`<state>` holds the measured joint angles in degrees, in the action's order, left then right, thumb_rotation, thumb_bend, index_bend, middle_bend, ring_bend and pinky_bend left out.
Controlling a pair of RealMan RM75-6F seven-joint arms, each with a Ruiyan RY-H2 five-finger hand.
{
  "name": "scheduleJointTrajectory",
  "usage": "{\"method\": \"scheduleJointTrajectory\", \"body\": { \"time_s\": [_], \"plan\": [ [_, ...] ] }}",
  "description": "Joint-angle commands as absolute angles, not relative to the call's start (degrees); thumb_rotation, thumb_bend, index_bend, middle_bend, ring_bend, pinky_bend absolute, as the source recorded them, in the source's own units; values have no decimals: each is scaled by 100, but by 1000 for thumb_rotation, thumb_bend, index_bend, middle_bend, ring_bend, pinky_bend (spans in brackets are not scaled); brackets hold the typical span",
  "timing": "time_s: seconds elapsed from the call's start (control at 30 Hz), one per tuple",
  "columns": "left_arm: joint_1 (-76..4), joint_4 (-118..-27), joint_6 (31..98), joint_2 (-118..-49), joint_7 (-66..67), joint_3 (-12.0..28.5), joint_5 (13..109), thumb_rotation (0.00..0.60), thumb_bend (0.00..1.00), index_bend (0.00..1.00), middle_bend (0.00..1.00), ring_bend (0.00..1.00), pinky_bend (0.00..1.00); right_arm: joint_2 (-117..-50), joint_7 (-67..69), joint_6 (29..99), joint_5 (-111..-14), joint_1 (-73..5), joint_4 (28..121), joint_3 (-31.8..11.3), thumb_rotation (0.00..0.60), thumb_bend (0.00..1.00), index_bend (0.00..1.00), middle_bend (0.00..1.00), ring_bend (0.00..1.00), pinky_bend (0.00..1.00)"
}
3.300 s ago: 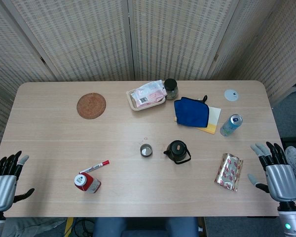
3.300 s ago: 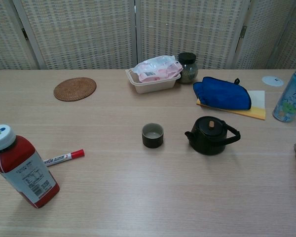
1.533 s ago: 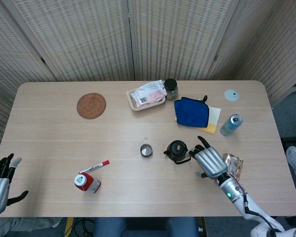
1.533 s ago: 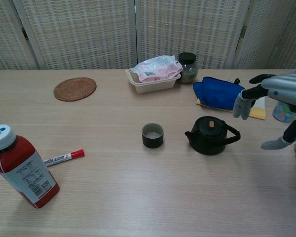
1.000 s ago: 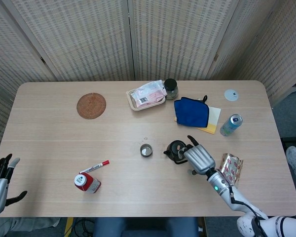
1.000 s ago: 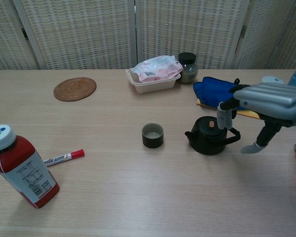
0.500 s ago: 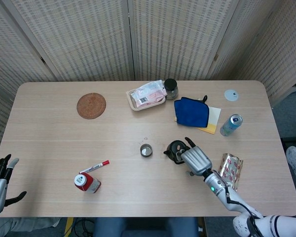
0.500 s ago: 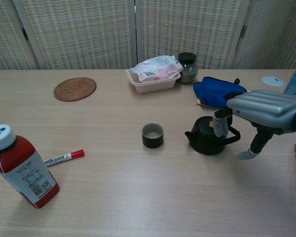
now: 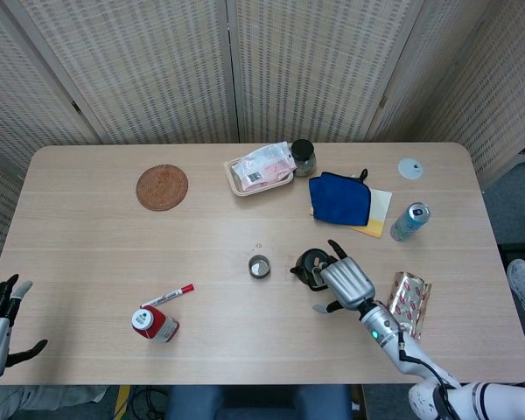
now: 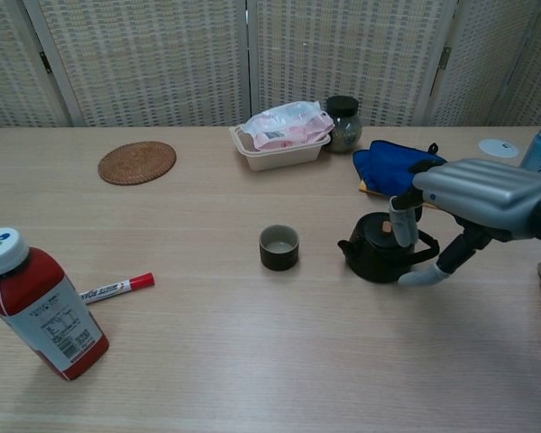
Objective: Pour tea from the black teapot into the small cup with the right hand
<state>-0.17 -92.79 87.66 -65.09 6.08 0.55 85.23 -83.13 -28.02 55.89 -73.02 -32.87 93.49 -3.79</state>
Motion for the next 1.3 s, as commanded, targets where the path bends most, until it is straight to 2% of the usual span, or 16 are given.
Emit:
{"method": "scheduleJointTrajectory", "body": {
  "time_s": [0.03, 0.37, 0.73, 1.3],
  "plan": [
    [-15, -9277, 8771, -6508, 561, 55, 8537, 600, 0, 103, 0, 0, 0, -8344, -2861, 5584, -7267, -3305, 9320, -356, 380, 0, 523, 483, 339, 0],
    [-14, -9225, 8766, -6520, 516, 63, 8532, 600, 0, 103, 0, 0, 0, -8514, -3263, 5645, -7039, -3395, 9167, -372, 377, 0, 523, 478, 340, 0],
    [1, -9193, 8784, -6520, 485, 69, 8530, 600, 0, 103, 0, 0, 0, -8642, -3401, 5635, -6846, -3471, 9120, -362, 379, 0, 522, 476, 401, 0],
    [30, -9137, 8802, -6522, 404, 63, 8530, 600, 0, 104, 0, 0, 0, -8771, -3549, 5644, -6665, -3527, 9059, -272, 400, 0, 523, 481, 433, 0]
  ]
}}
